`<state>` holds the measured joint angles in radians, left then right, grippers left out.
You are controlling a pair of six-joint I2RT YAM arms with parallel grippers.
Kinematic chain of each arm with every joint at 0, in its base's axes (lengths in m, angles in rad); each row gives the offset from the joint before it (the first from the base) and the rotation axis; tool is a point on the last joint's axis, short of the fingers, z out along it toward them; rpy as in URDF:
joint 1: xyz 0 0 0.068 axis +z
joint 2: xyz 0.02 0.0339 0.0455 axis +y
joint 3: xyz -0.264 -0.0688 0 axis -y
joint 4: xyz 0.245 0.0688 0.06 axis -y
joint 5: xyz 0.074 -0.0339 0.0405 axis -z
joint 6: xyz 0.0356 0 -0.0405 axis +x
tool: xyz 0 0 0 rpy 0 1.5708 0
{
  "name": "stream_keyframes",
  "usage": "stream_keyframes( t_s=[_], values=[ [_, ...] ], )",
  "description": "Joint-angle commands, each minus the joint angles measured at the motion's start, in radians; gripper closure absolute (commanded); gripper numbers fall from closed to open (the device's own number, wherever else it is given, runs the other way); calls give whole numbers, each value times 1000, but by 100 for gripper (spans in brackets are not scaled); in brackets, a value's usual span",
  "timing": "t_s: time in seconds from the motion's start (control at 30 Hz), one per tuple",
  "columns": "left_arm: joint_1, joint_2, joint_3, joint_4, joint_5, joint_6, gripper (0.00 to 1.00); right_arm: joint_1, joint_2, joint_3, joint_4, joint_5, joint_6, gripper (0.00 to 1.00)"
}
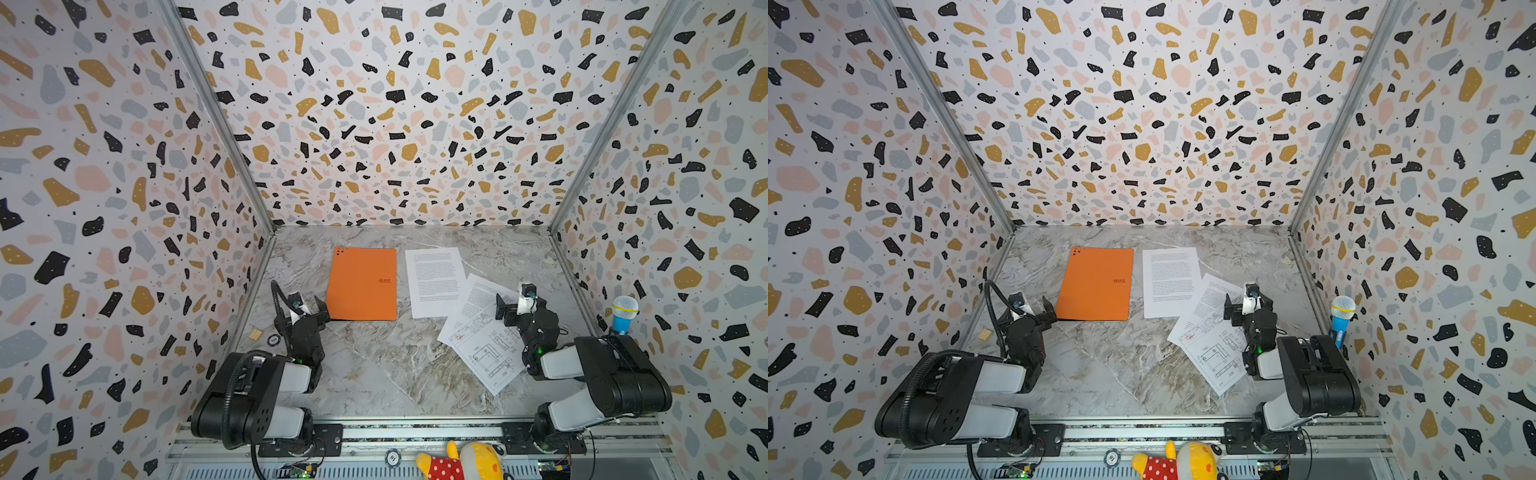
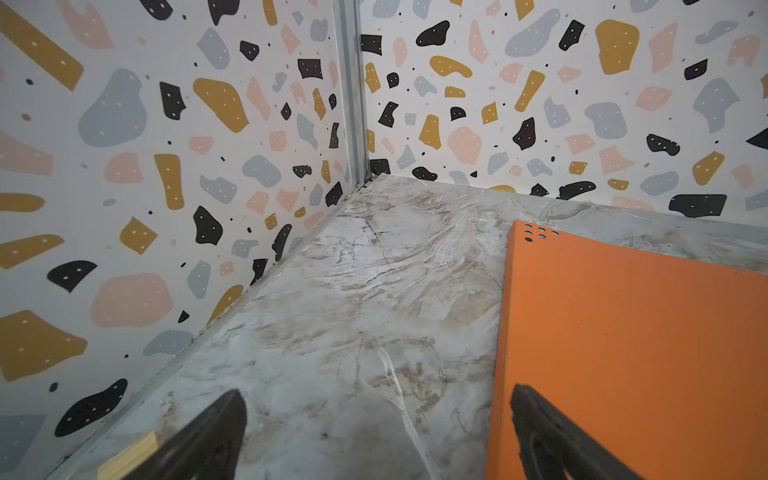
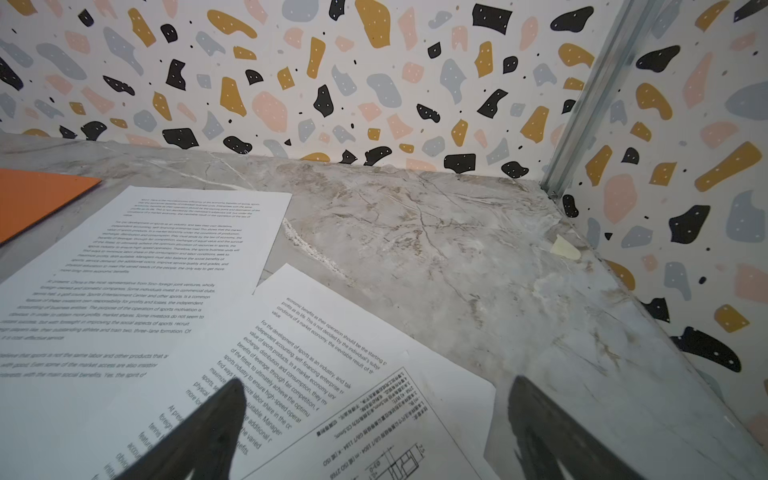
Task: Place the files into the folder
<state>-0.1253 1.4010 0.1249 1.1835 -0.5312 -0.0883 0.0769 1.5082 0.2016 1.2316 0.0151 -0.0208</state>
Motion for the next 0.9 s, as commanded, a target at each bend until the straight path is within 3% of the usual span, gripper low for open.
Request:
stream_keyframes(
  t_s=[0.0,0.87],
  values=[
    [0,-14,16,53,2,15,0,4,-13,7,11,6,-5,1],
    [0,-14,16,51,5,14,0,-13,-13,10,3,-26,2,0]
  ],
)
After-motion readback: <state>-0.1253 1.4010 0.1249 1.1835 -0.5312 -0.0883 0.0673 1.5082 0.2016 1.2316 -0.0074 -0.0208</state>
